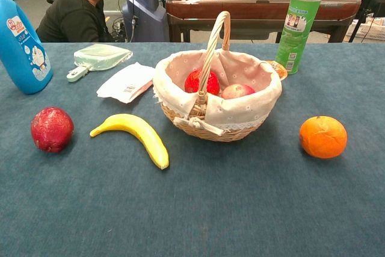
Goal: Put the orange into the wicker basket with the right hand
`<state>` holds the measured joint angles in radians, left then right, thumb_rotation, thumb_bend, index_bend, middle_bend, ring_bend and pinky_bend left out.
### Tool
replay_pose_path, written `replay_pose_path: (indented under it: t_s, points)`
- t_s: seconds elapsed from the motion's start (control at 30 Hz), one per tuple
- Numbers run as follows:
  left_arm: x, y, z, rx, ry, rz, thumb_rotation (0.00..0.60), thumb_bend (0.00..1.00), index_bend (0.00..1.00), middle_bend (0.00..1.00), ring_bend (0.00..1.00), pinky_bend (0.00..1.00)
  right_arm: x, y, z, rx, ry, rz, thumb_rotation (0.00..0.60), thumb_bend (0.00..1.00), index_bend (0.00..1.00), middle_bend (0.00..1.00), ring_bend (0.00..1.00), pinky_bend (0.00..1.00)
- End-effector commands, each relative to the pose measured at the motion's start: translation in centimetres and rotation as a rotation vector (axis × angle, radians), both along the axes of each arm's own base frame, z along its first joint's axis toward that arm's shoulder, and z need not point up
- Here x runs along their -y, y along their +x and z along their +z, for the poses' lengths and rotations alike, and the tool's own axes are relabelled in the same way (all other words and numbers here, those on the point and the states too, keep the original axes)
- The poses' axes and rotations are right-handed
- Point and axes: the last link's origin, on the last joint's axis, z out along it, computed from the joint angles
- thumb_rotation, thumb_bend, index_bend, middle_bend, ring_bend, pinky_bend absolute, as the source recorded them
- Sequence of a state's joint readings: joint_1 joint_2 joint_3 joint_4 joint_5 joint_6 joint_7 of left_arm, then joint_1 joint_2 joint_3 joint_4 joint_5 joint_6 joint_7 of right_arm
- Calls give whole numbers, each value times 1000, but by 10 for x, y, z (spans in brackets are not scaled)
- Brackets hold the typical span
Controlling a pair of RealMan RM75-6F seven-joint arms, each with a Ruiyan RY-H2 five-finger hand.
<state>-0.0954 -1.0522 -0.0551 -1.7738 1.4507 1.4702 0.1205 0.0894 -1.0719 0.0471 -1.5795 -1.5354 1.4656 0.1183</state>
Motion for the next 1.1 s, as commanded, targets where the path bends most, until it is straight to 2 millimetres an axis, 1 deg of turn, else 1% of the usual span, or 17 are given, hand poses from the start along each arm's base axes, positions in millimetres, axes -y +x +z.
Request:
replay_pose_path:
  t_s: [0.03, 0.33, 0.53, 0.67, 0.83, 0.97, 1.1]
  points:
    - [0, 0, 0, 0, 2, 2, 600, 171, 27, 0, 0, 83, -1, 0, 0, 0, -1, 3, 600, 167, 63, 197, 205, 548]
    - [2, -1, 2, 3, 11, 3, 600, 171, 27, 0, 0, 83, -2, 1, 2, -2, -3, 6, 600, 167, 63, 197, 204, 548]
    - [1, -2, 2, 2, 13, 3, 600, 171, 27, 0, 0, 83, 1, 6, -3, -16, 31, 10, 600, 147, 64, 197, 204, 532]
    - [1, -3, 2, 1, 12, 5, 600, 171, 27, 0, 0, 82, 8, 15, -14, -37, 100, 29, 600, 108, 63, 188, 204, 521]
    - [2, -5, 2, 1, 13, 10, 600, 171, 27, 0, 0, 83, 21, 31, -32, -59, 199, 57, 600, 72, 63, 155, 202, 471]
    - [3, -6, 2, 0, 14, 16, 600, 171, 27, 0, 0, 82, 37, 44, -49, -70, 256, 92, 600, 67, 63, 153, 201, 467]
    - [4, -6, 3, 1, 16, 18, 600, 171, 27, 0, 0, 83, 56, 52, -64, -68, 287, 119, 600, 67, 125, 189, 201, 467]
